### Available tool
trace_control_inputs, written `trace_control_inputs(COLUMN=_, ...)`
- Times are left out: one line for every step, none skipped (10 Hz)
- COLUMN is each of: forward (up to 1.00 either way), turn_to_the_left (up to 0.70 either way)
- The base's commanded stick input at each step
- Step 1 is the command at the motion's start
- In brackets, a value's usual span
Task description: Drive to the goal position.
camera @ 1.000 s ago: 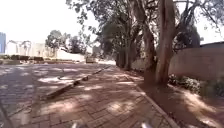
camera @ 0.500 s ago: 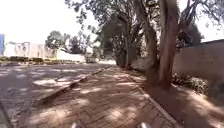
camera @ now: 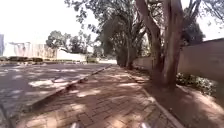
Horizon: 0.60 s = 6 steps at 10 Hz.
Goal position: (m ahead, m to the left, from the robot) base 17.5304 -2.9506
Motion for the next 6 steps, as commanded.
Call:
trace_control_inputs(forward=0.50, turn_to_the_left=0.00)
trace_control_inputs(forward=0.50, turn_to_the_left=0.00)
trace_control_inputs(forward=0.50, turn_to_the_left=0.00)
trace_control_inputs(forward=0.50, turn_to_the_left=0.00)
trace_control_inputs(forward=0.50, turn_to_the_left=0.00)
trace_control_inputs(forward=0.50, turn_to_the_left=0.00)
